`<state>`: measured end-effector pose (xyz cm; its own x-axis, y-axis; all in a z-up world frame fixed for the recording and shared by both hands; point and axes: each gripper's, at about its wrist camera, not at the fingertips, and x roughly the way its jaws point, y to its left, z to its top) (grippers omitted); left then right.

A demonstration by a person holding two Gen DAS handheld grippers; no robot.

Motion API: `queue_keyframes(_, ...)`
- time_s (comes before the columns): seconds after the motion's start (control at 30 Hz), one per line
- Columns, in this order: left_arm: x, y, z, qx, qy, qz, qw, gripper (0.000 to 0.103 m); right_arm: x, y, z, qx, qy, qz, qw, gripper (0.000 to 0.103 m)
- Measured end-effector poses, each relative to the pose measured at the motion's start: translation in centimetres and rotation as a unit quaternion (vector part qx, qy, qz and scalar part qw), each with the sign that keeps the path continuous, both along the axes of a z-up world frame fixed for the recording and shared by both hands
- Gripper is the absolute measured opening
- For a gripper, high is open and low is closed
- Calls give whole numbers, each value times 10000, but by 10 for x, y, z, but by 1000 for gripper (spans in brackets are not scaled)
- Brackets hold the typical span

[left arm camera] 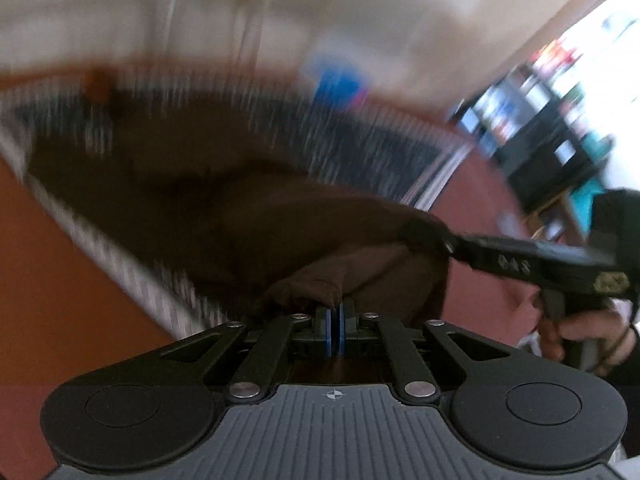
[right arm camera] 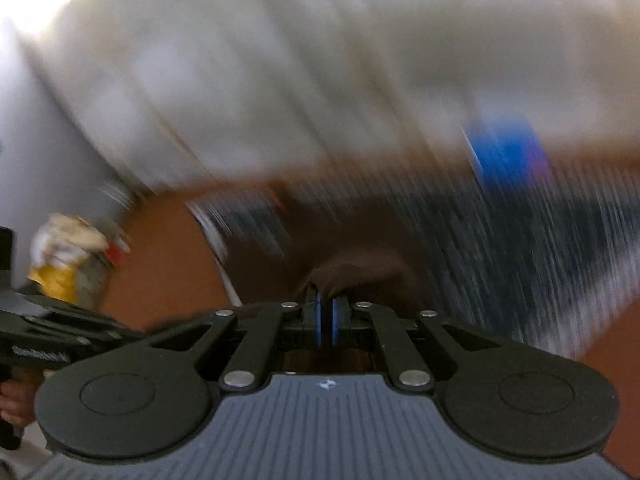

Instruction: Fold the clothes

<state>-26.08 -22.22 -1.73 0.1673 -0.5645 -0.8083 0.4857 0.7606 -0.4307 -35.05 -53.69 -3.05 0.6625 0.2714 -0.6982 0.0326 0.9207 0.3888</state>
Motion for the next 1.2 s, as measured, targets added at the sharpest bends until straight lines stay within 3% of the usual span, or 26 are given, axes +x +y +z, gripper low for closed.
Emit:
queue_keyframes(0.07, 8, -7, -49, 393, 279, 111, 9988, 3, -15, -11, -54, 198, 718, -81, 9972, 6)
queue_keyframes(0.1, 8, -8, -51, 478, 241, 145, 9985, 9, -20, -12, -74, 196, 1007, -95, 9947, 8)
queue_keyframes(0.13, 8, -9, -52, 562, 202, 180, 9981, 28, -24, -13, -88, 176, 1193, -107, 9926, 9)
queue_keyframes(0.17, 9, -9, -54, 646, 164, 214, 9975, 35, -28, -14, -101, 146, 1363, -119, 9905, 16)
queue_keyframes(0.23, 10, -10, -58, 815, 88, 284, 9962, 48, -32, -15, -103, -107, 1397, -45, 9901, 35)
queue_keyframes(0.27, 10, -11, -59, 897, 46, 321, 9954, 54, -33, -16, -101, -251, 1377, 25, 9902, 51)
queue_keyframes(0.4, 37, 7, -36, 1028, -518, 729, 9907, 65, -30, -30, -74, -768, 945, -3, 9926, 52)
queue_keyframes(0.47, 50, 16, -24, 1091, -799, 931, 9864, 76, -28, -37, -65, -797, 610, -57, 9949, 52)
queue_keyframes(0.6, 77, 34, -1, 1215, -1353, 1332, 9743, 79, 1, -21, -33, -795, -89, 212, 9966, 55)
queue_keyframes(0.7, 115, 39, -16, 1424, -1417, 1605, 9664, 79, 44, 10, -33, -782, -283, 576, 9949, 56)
queue_keyframes(0.8, 140, 41, -29, 1307, -1229, 1649, 9699, 79, 92, 46, -40, -788, -365, 920, 9920, 56)
queue_keyframes(1.0, 161, 50, -60, 1264, -1221, 1508, 9728, 79, 173, 109, -85, -1200, 126, 1374, 9831, 56)
queue_keyframes(1.13, 172, 67, -81, 1247, -1122, 1425, 9755, 79, 201, 122, -113, -1514, 542, 1471, 9760, 50)
queue_keyframes(1.17, 175, 69, -83, 1213, -1092, 1390, 9768, 79, 206, 123, -118, -1597, 680, 1485, 9736, 45)
queue_keyframes(1.2, 179, 72, -86, 1173, -1045, 1351, 9783, 79, 210, 121, -121, -1562, 826, 1494, 9729, 24)
